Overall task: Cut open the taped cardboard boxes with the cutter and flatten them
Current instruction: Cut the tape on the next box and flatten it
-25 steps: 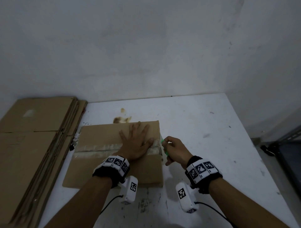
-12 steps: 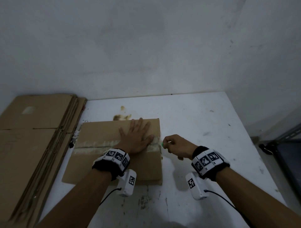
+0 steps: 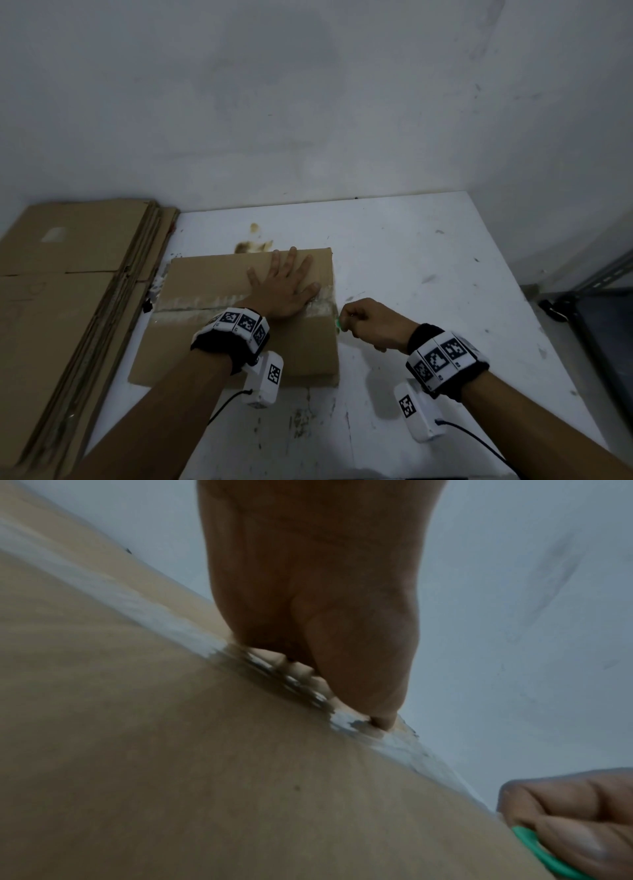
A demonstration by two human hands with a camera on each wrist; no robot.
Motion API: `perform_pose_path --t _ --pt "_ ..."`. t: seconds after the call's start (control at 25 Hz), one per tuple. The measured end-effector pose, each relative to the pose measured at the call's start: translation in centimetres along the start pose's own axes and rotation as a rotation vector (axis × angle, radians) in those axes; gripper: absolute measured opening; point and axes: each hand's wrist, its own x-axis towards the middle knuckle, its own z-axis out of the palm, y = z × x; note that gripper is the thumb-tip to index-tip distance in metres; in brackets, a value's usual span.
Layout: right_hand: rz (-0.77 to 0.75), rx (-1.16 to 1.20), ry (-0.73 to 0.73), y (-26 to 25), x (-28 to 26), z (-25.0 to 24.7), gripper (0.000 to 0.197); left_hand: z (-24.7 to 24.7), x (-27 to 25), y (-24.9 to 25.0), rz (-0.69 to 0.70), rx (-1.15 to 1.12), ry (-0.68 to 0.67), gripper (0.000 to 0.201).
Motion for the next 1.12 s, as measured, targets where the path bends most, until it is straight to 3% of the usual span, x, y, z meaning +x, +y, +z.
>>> perform_pose_path --t 0.16,0.4,0.52,0.64,0.84,0.96,1.12 --pt "-0.012 -0.005 -0.178 0.4 -1.6 0.9 0.027 -0.3 -0.3 0.0 -0.003 -0.020 -0.020 0.071" --pt "0.078 0.126 -0.119 2.0 -3.7 -0.9 0.027 0.2 -0.5 -0.4 0.021 -0.045 0.038 0.071" --pt "0.153 0.253 0.007 4.1 -4.6 -2.7 0.025 1.2 -1.3 -0.2 0.018 -0.079 0.137 0.069" --pt "0.219 0.282 0.225 6.9 -4.9 -3.1 0.020 2.6 -2.3 0.8 -0.008 -0.115 0.238 0.064" --pt "0.388 0.317 0.492 11.8 -5.0 -1.5 0.020 4.3 -3.5 2.8 0.012 -0.093 0.273 0.064" --pt "0.480 0.283 0.539 13.7 -5.6 -0.4 0.020 5.7 -4.0 3.5 0.060 -0.035 0.292 0.079" --pt "0.489 0.174 0.562 14.3 -6.0 0.3 0.024 6.0 -4.2 4.4 0.100 -0.002 0.275 0.078"
